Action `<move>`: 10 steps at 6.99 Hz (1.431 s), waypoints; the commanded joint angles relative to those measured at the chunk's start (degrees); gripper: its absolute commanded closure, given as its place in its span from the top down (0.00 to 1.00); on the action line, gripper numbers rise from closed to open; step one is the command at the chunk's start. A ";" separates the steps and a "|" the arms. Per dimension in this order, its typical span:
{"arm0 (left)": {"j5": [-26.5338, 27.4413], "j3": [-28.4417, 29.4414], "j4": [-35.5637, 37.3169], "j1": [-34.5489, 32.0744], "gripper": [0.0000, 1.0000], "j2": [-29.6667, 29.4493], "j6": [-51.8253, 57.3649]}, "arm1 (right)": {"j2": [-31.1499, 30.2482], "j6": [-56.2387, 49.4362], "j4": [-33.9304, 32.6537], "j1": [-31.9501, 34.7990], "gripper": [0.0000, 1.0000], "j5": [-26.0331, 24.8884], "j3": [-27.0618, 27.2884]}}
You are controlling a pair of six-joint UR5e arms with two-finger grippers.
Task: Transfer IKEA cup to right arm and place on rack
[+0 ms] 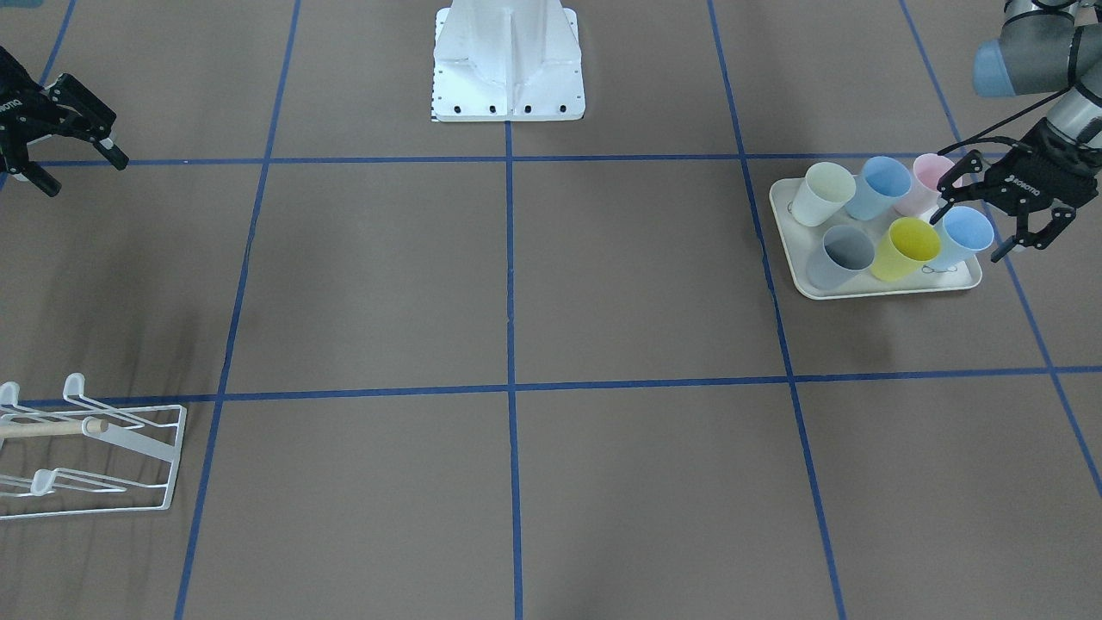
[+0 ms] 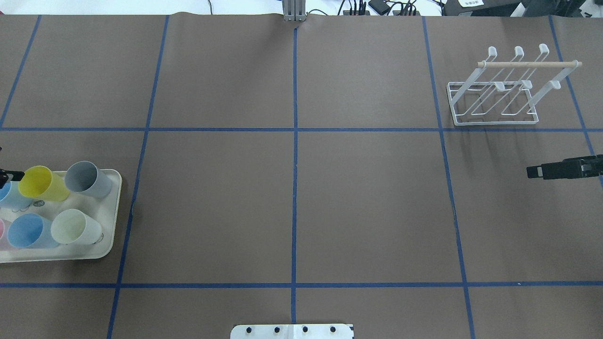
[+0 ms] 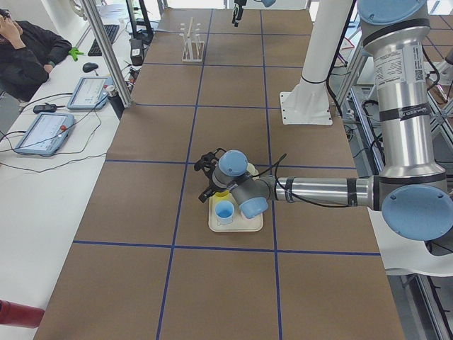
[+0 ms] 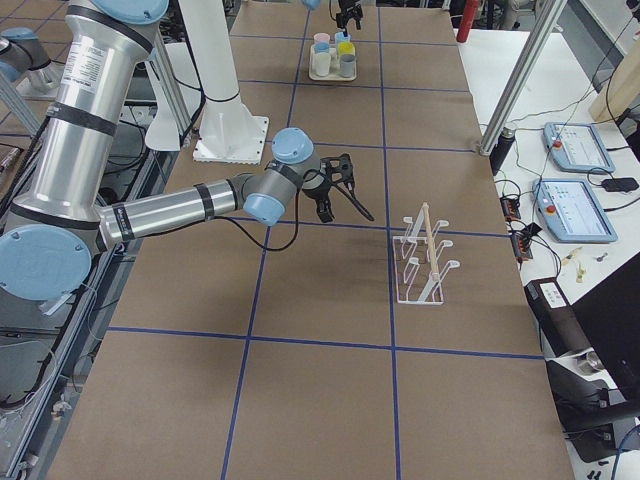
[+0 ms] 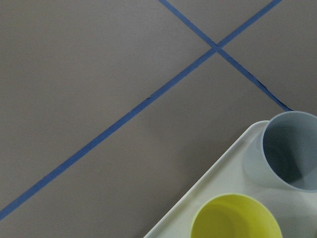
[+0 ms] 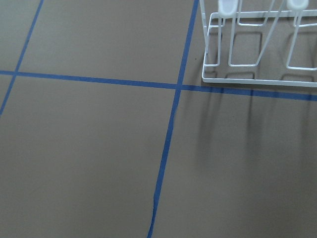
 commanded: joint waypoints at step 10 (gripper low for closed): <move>1.81 5.86 -11.25 4.06 0.00 -0.77 -5.61 | 0.24 0.27 1.74 -0.42 0.98 -0.38 -0.28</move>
